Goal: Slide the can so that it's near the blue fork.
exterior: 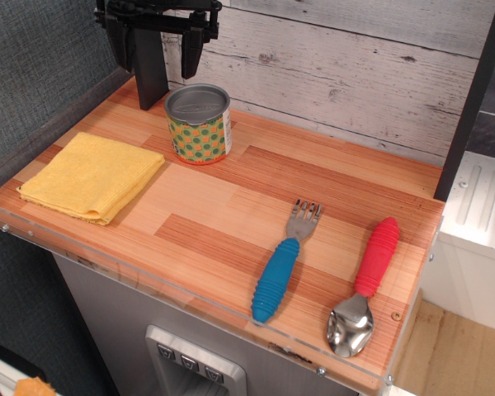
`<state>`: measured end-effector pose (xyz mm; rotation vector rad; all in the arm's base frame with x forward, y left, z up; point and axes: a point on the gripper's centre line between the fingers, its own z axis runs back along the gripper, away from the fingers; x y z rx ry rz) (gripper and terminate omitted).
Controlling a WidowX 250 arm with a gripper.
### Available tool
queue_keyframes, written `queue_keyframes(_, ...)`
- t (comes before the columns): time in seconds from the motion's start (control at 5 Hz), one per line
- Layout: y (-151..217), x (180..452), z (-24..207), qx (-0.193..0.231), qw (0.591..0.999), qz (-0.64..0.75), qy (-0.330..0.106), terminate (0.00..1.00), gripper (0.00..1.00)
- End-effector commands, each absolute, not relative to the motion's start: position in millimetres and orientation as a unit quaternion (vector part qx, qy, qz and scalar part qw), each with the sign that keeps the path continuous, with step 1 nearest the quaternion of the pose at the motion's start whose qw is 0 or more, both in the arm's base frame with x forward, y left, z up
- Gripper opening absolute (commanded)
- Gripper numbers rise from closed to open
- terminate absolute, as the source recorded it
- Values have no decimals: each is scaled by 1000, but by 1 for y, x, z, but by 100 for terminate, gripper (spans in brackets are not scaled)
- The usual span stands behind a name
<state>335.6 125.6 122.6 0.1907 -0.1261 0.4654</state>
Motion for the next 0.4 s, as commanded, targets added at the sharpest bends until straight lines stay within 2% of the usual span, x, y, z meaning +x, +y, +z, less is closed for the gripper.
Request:
queue_keyframes(0.0,126,336,123,94,967,230,-62,0,100)
queue_keyframes(0.2,136,349,124,117,940,301,-109,0,100)
